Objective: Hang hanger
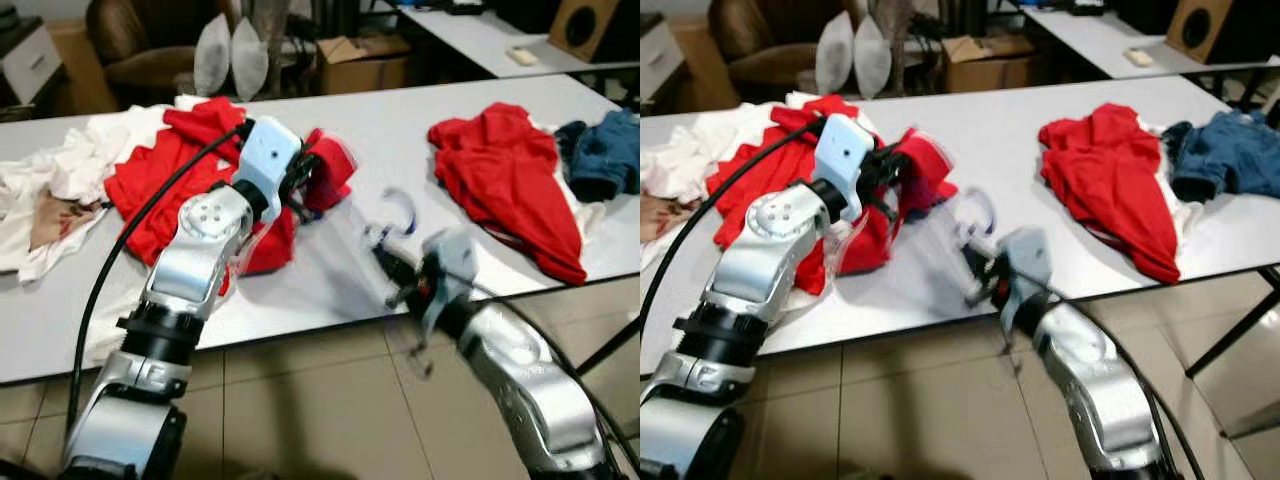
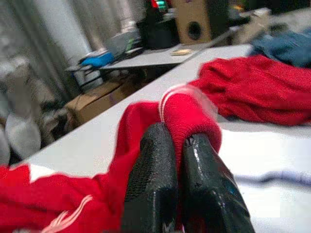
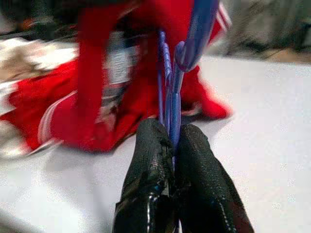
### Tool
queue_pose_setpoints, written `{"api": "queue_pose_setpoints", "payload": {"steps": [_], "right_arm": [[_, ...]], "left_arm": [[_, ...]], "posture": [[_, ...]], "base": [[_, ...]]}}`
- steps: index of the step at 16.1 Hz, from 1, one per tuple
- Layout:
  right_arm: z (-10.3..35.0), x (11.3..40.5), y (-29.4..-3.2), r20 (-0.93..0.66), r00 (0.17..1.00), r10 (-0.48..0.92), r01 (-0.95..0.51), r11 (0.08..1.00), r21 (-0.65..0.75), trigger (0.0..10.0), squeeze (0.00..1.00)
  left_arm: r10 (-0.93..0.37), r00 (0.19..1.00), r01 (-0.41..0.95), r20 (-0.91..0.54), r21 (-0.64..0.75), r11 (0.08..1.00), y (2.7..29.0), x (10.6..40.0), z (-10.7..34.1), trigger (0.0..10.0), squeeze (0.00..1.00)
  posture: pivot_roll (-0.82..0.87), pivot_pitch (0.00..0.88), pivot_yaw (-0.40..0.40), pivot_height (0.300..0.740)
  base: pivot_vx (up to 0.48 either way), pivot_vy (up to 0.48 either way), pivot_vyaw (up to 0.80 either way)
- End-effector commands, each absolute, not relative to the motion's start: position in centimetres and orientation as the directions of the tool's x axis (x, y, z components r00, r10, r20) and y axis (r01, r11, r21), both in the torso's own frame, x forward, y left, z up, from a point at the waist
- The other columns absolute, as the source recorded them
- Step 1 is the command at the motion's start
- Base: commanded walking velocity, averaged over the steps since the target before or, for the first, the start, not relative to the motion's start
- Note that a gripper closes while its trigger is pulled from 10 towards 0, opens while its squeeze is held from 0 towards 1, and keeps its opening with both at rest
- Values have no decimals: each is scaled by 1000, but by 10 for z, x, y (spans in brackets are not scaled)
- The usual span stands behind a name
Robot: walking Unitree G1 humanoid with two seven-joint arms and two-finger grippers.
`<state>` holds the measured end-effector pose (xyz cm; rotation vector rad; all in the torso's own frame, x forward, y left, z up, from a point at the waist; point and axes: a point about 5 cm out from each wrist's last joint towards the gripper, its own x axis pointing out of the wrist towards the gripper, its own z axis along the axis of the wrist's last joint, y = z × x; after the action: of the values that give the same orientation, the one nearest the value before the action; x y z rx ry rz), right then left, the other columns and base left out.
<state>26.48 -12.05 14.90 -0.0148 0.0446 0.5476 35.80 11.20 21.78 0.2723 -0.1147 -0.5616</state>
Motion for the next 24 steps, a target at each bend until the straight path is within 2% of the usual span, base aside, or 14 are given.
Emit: {"api": "queue_pose_setpoints", "payload": {"steps": [1,2,6,7,8,9,10,11,14,15,16,17,20,24], "right_arm": [[156,270,-123,-1,884,468,-468,884,-16,0,0],[162,273,-122,38,899,437,-437,899,14,0,0],[163,274,-115,79,898,434,-441,884,154,0,0],[161,272,-113,68,882,466,-469,858,210,0,0],[161,272,-113,68,882,466,-469,858,210,0,0],[158,273,-116,49,894,445,-443,865,237,0,0],[156,274,-117,40,902,430,-425,869,255,0,0],[154,274,-121,35,911,411,-402,865,300,0,0],[155,274,-123,46,905,422,-411,844,345,0,0],[155,275,-122,48,902,430,-418,838,350,0,0],[156,275,-121,49,900,433,-422,836,351,0,0],[157,275,-119,54,894,444,-433,829,353,0,0],[158,274,-118,58,889,455,-444,823,355,0,0],[160,273,-117,67,883,465,-457,817,352,0,0]], "left_arm": [[-482,875,461,36,242,854,120,364,222,0,0],[-411,911,393,30,234,889,129,369,222,0,0],[-444,896,428,-5,274,861,124,366,217,0,0],[-511,860,492,-9,283,823,115,362,214,3569,0],[-511,860,492,-9,283,823,115,362,214,3569,0],[-531,847,513,-10,275,813,110,360,213,10000,0],[-524,852,507,-11,273,818,110,361,212,10000,0],[-532,846,523,-22,220,823,110,360,209,10000,1000],[-527,844,535,-94,180,825,112,353,194,10000,1000],[-520,845,534,-127,144,833,111,350,184,10000,945],[-520,843,535,-138,112,838,109,349,179,10000,796],[-508,845,524,-170,71,849,106,346,168,10000,0],[-559,818,554,-140,-75,829,91,341,162,10000,0],[-479,872,456,-99,-188,870,88,349,160,10000,0]], "posture": [[-109,0,65,740],[-106,0,64,740],[-102,0,64,740],[-105,0,65,740],[-105,0,65,740],[-106,0,63,740],[-107,0,63,740],[-108,0,63,740],[-104,0,61,740],[-104,0,61,740],[-104,0,61,740],[-100,0,51,740],[-101,0,50,740],[-106,0,59,740]], "base": [[0,0,0],[0,0,0],[0,0,0],[0,0,0],[0,0,0],[0,0,0],[0,0,0],[0,0,0],[0,0,0],[0,0,0],[0,0,0],[0,0,0],[0,0,0],[0,0,0]]}}
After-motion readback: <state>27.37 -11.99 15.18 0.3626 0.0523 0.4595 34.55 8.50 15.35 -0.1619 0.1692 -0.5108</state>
